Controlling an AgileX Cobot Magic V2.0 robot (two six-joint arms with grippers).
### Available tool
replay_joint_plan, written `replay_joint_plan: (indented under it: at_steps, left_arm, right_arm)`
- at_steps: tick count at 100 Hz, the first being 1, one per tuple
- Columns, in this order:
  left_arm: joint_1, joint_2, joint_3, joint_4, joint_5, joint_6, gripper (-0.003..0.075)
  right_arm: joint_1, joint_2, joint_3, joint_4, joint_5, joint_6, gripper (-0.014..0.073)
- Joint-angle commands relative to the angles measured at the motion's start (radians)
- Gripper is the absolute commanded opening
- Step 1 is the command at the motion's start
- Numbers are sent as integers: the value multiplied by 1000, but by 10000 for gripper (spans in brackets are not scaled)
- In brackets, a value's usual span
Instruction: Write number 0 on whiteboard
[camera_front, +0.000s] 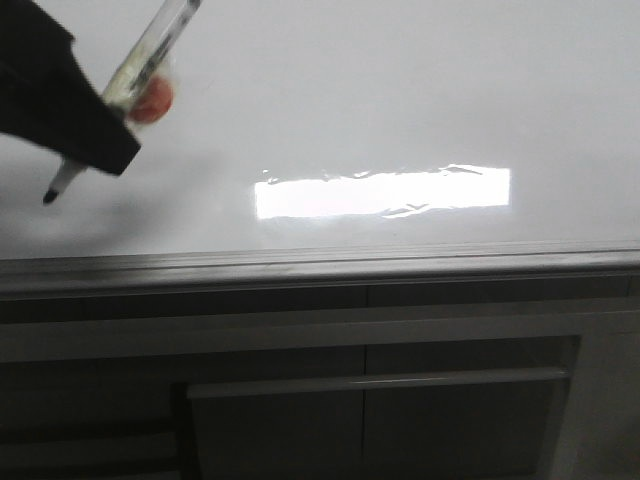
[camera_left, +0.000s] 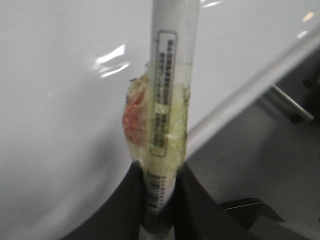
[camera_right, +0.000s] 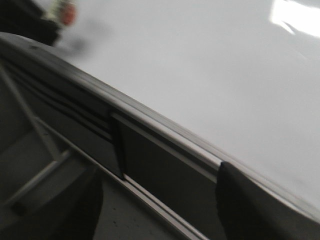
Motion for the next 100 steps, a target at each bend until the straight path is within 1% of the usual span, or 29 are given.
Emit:
replay_joint_plan:
  at_steps: [1, 7, 12, 24, 36, 45, 58, 76, 100]
  left_arm:
    - [-105, -85, -59, -7, -1, 181, -20]
    - [-168, -123, -63, 6, 2, 272, -20]
    - [-217, -145, -63, 36, 5, 314, -20]
    - [-317, -165, -63, 140, 48, 319, -20]
    - [-369, -165, -63, 186, 81, 319, -20]
    - [-379, -165, -63, 192, 69, 319, -20]
    - [-379, -165, -63, 201, 65, 319, -20]
    - [-379, -165, -63, 201, 65, 319, -20]
    - [-379, -165, -63, 194, 77, 319, -20]
  right_arm:
    - [36, 60, -69, 219, -89, -203, 422]
    - [64, 102, -105, 248, -63, -237, 423]
    - [92, 145, -135, 250, -32, -265, 426]
    - [158, 216, -204, 254, -21, -334, 426]
    - [229, 274, -263, 263, -20, -394, 426]
    - [270, 321, -286, 269, -22, -394, 425]
    - [316, 372, -289, 283, -71, -394, 425]
    - [382, 429, -289, 295, -180, -394, 425]
    - [481, 499, -289, 290, -284, -398, 425]
